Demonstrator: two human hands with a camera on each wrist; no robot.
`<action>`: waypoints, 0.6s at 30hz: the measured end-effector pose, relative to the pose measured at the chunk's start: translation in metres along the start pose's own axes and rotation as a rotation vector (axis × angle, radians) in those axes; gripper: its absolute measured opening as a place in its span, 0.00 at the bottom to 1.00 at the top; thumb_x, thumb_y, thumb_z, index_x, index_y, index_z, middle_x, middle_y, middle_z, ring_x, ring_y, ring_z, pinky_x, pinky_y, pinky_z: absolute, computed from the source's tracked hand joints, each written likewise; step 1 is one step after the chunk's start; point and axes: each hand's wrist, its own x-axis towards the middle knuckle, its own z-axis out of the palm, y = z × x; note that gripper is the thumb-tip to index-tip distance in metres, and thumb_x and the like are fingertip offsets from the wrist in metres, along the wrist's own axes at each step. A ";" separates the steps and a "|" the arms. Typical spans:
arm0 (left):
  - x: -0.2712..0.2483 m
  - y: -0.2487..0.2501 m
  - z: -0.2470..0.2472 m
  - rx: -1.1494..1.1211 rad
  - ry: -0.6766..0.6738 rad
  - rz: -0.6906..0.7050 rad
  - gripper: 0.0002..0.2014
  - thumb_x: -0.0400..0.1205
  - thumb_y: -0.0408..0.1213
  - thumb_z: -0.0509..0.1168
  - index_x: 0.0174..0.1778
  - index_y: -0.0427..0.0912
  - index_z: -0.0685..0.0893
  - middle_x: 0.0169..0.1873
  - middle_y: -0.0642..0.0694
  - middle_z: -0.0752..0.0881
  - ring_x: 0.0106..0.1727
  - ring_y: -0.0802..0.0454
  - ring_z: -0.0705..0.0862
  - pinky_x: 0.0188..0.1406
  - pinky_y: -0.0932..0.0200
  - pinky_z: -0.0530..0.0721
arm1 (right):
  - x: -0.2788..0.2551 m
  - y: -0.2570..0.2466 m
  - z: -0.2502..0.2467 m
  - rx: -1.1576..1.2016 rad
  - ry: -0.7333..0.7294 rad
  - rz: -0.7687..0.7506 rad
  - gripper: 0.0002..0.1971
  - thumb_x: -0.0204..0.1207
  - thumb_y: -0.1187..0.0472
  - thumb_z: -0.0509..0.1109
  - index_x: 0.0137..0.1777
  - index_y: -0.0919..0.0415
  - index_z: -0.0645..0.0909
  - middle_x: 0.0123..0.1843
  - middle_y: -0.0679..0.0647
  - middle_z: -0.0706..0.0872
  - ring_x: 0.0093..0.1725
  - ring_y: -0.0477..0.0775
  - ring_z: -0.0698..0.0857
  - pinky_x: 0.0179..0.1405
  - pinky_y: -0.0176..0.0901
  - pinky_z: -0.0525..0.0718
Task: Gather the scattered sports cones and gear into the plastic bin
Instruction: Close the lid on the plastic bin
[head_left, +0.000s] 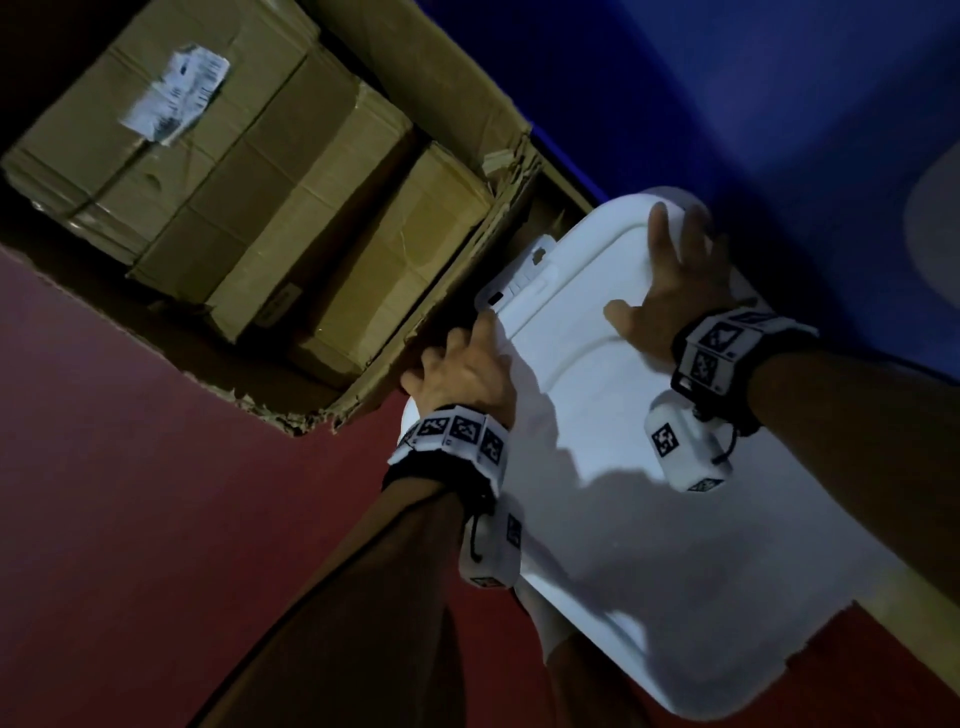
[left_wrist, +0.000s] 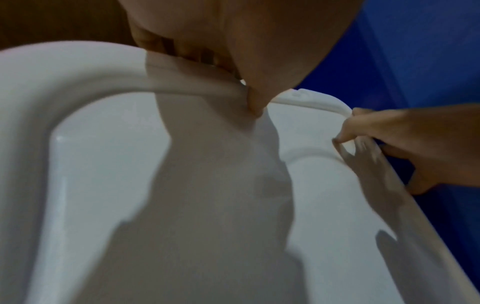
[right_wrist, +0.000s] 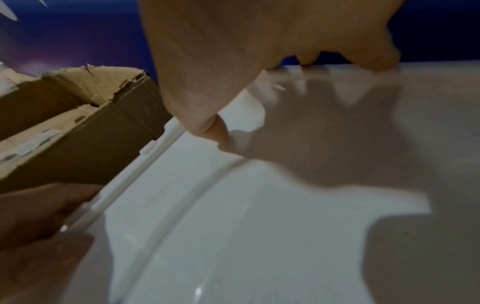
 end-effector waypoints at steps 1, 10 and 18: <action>0.000 0.002 -0.002 -0.008 -0.014 -0.004 0.27 0.88 0.48 0.53 0.82 0.59 0.52 0.74 0.45 0.70 0.73 0.36 0.68 0.66 0.31 0.65 | -0.001 -0.001 0.000 0.016 -0.005 0.016 0.55 0.68 0.45 0.73 0.85 0.47 0.36 0.86 0.56 0.37 0.83 0.73 0.42 0.75 0.78 0.58; 0.000 0.003 0.001 0.022 0.038 0.051 0.26 0.87 0.49 0.55 0.80 0.59 0.54 0.72 0.44 0.71 0.71 0.35 0.70 0.63 0.33 0.69 | -0.004 -0.029 0.011 0.053 0.050 -0.026 0.43 0.72 0.49 0.71 0.82 0.33 0.49 0.87 0.48 0.39 0.84 0.69 0.41 0.73 0.75 0.67; 0.014 0.009 0.006 -0.094 0.088 0.077 0.20 0.86 0.53 0.54 0.74 0.63 0.63 0.69 0.39 0.62 0.60 0.32 0.77 0.59 0.35 0.75 | 0.022 -0.027 0.001 -0.034 -0.034 -0.071 0.50 0.72 0.38 0.70 0.85 0.43 0.40 0.86 0.59 0.34 0.83 0.72 0.36 0.83 0.63 0.42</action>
